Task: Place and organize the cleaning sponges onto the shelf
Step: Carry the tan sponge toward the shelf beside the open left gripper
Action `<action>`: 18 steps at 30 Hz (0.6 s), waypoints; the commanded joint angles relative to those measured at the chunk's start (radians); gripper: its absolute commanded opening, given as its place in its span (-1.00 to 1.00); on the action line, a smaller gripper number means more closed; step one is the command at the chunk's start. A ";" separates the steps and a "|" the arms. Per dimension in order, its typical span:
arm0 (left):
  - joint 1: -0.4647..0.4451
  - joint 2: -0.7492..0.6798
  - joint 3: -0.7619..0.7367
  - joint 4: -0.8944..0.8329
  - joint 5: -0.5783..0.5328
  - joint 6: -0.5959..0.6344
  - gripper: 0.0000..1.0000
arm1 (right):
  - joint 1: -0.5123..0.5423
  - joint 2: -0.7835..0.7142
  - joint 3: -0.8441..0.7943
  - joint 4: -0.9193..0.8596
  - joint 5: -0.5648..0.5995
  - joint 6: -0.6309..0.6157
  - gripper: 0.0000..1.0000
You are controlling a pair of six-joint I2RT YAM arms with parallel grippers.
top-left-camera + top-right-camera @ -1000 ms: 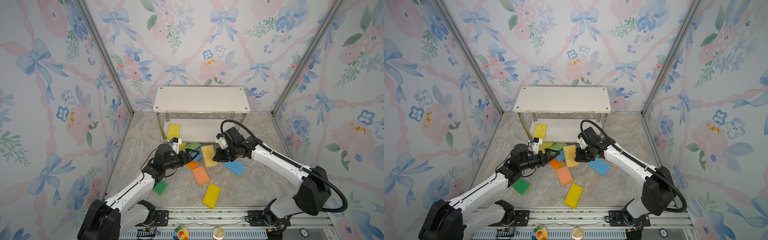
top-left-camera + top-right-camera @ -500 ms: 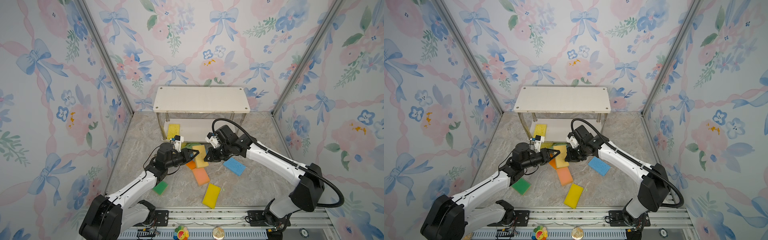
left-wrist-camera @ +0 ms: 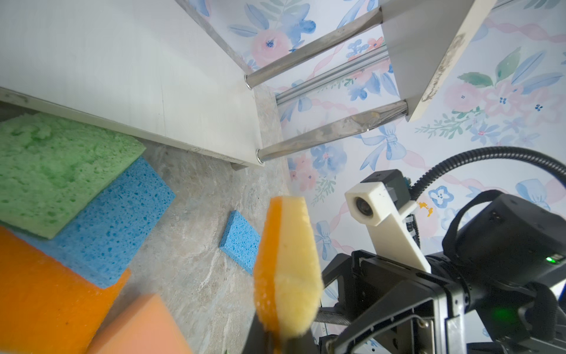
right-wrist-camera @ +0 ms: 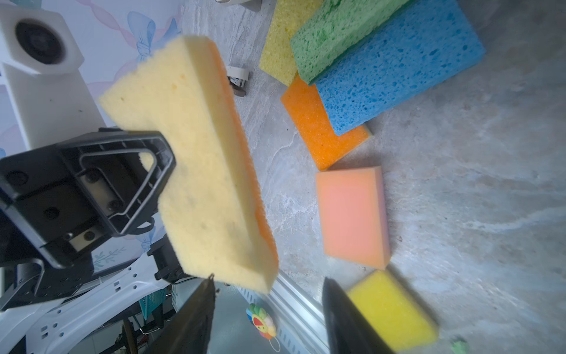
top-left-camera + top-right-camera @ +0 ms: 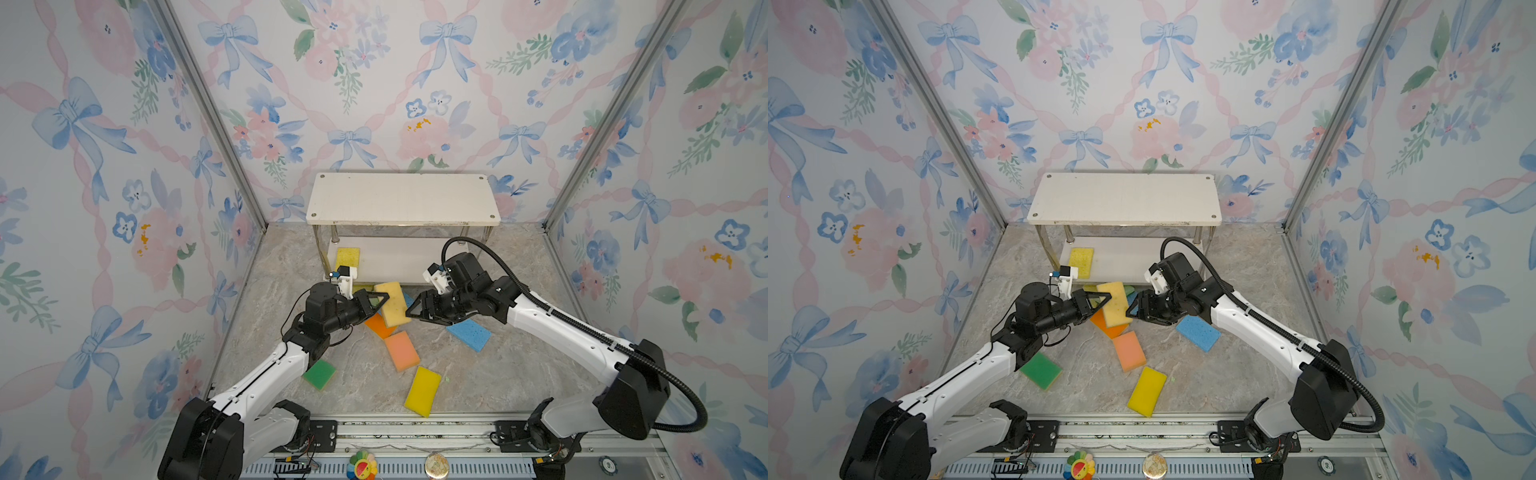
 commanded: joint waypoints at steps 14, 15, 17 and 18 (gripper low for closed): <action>0.010 -0.024 0.014 0.024 0.005 -0.030 -1.00 | 0.033 -0.006 -0.046 0.129 -0.043 0.069 -0.09; 0.011 -0.023 0.013 0.025 0.004 -0.034 -1.00 | 0.033 -0.002 -0.044 0.131 -0.047 0.071 -0.10; 0.010 -0.026 0.010 0.028 0.003 -0.041 -1.00 | 0.035 0.004 -0.044 0.135 -0.049 0.071 -0.10; 0.008 -0.028 0.008 0.031 0.003 -0.045 -1.00 | 0.035 0.006 -0.044 0.136 -0.050 0.071 -0.10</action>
